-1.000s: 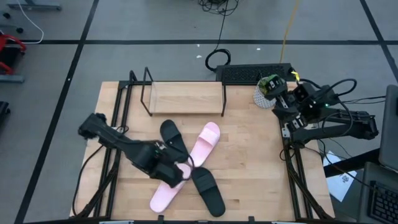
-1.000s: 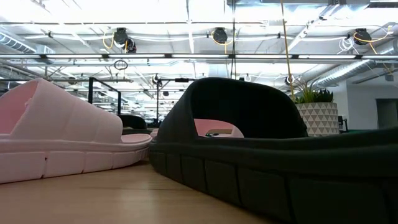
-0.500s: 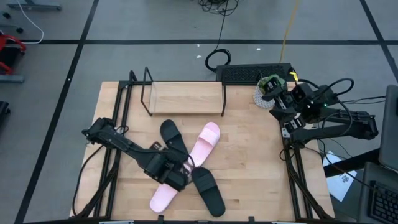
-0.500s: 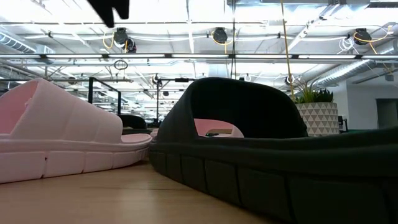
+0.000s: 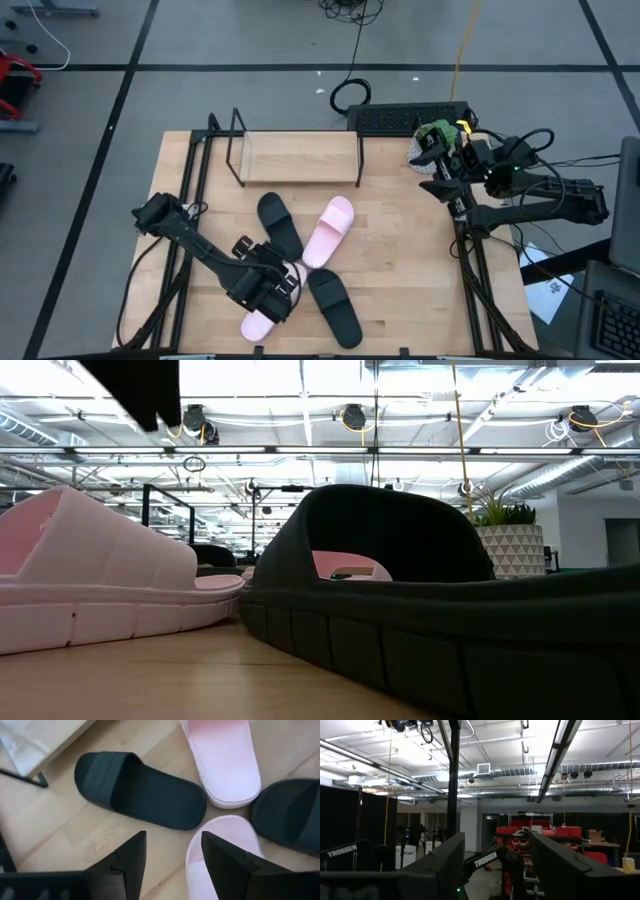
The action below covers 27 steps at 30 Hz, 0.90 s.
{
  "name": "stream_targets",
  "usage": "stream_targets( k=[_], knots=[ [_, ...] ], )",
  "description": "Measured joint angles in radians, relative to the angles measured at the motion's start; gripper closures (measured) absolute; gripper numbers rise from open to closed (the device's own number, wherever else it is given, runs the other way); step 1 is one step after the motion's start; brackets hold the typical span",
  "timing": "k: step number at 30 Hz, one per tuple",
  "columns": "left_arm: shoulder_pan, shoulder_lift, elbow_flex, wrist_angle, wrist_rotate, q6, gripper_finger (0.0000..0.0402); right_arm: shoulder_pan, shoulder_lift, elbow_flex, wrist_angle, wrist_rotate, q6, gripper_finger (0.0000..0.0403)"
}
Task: Pick and place slides into the shelf
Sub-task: Put the top black slipper on the shelf
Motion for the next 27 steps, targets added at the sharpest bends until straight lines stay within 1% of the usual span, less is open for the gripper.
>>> stream_targets(
  k=[4,10,15,17,21,23,27],
  knots=[
    [0.007,0.001,-0.064,0.071,-0.025,0.089,0.0213,0.0,0.0,0.0,-0.052,0.001,-0.02,0.019],
    [0.059,0.001,-0.121,0.067,-0.026,0.098,0.0213,0.0,0.001,0.0,-0.236,0.013,-0.083,0.019],
    [0.12,0.001,-0.121,0.073,-0.028,0.204,0.0213,-0.001,0.001,0.0,-0.348,0.084,-0.13,0.019],
    [0.148,0.001,-0.121,0.073,-0.032,0.251,0.0213,0.0,0.001,0.0,-0.367,0.108,-0.149,0.019],
    [0.201,0.001,-0.121,0.074,-0.036,0.337,0.0213,0.0,0.001,0.0,-0.376,0.111,-0.178,0.019],
    [0.224,0.001,-0.121,0.074,-0.033,0.35,0.0213,-0.001,0.001,0.0,-0.376,0.111,-0.181,0.019],
    [0.26,0.001,-0.121,0.082,-0.019,0.33,0.0213,0.0,0.001,0.0,-0.377,0.111,-0.185,0.019]
  ],
)
